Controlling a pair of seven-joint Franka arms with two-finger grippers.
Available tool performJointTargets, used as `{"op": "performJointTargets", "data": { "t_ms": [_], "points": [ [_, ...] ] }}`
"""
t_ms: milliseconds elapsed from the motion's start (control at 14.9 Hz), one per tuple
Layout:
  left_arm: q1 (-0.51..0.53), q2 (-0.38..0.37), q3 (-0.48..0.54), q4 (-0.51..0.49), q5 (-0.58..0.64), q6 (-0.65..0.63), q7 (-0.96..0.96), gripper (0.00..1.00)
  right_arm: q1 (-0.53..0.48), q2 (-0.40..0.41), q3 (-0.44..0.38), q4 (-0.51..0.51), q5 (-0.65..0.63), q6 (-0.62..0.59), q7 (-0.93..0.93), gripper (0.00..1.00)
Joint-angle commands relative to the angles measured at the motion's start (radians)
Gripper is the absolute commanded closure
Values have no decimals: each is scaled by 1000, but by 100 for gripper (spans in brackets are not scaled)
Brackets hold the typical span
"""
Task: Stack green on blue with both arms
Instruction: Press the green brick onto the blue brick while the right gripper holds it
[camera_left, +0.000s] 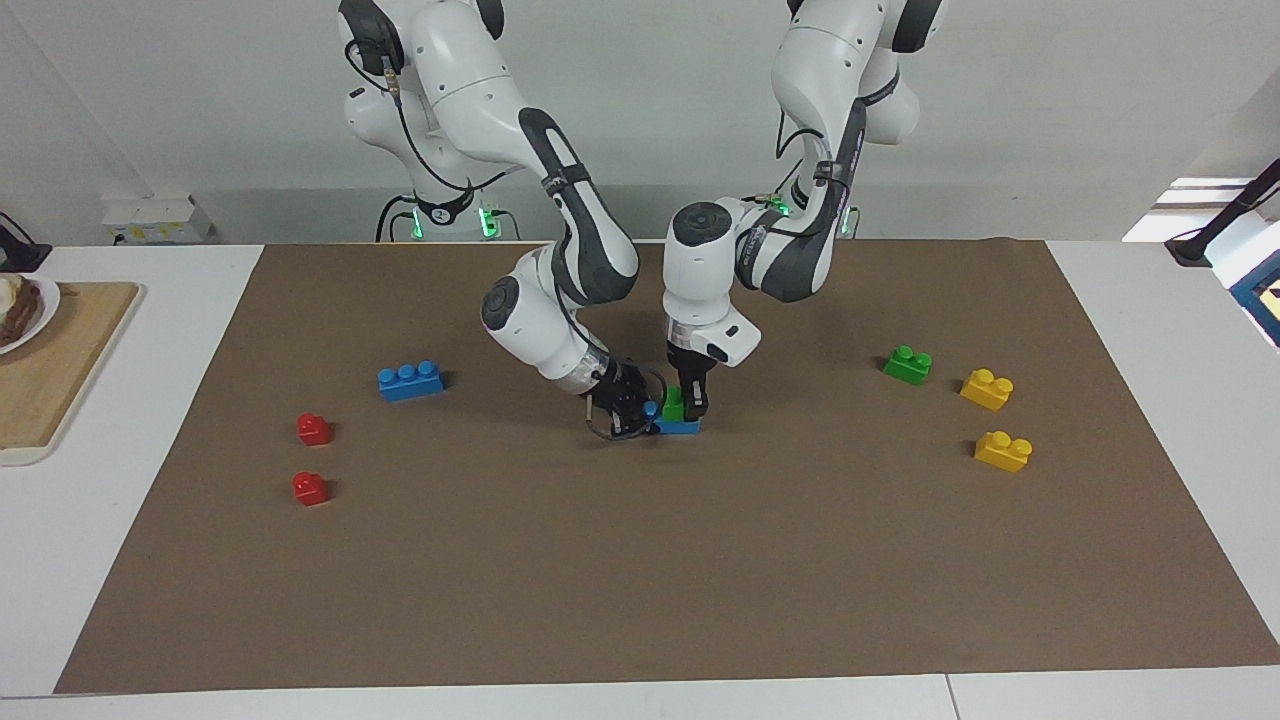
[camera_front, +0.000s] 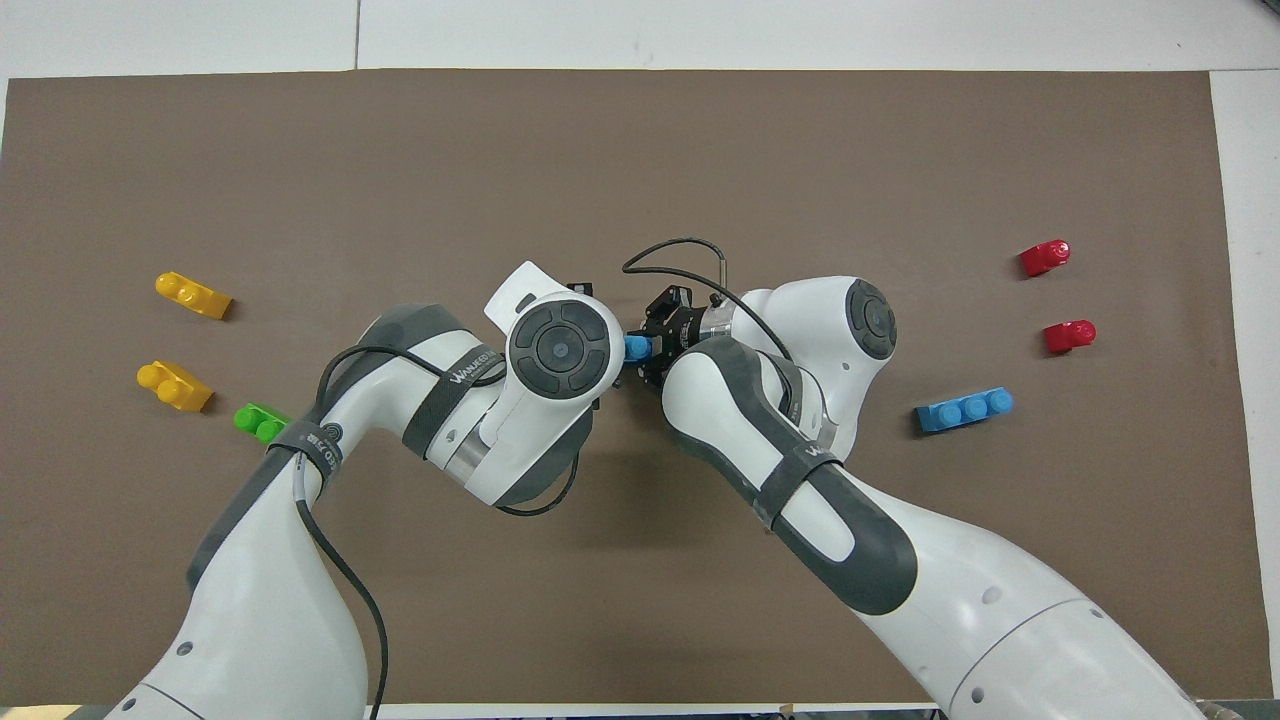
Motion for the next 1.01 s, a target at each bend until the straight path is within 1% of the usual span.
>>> {"op": "performJointTargets", "data": {
  "t_ms": [0, 67, 134, 269, 403, 537, 806, 940],
  "points": [
    [-9, 51, 11, -17, 16, 44, -18, 99, 7, -13, -1, -38, 46, 27, -29, 100],
    [-12, 50, 11, -11, 16, 30, -18, 25, 7, -13, -1, -38, 46, 27, -29, 100],
    [-12, 50, 11, -5, 16, 16, -17, 0, 9, -13, -1, -38, 46, 27, -29, 100],
    [-14, 48, 11, 6, 16, 1, -15, 0, 8, -13, -1, -38, 48, 29, -27, 100],
    [-12, 30, 11, 5, 16, -8, -6, 0, 7, -14, -1, -45, 48, 29, -29, 100],
    [-3, -11, 11, 3, 14, -43, 15, 0, 7, -14, -1, -45, 48, 29, -27, 100],
    [1, -100, 5, 0, 0, -154, 65, 0, 7, -13, -1, -45, 48, 39, -27, 100],
    [1, -128, 5, 5, -21, -198, 78, 0, 7, -13, -1, -42, 48, 39, -23, 100]
  ]
}}
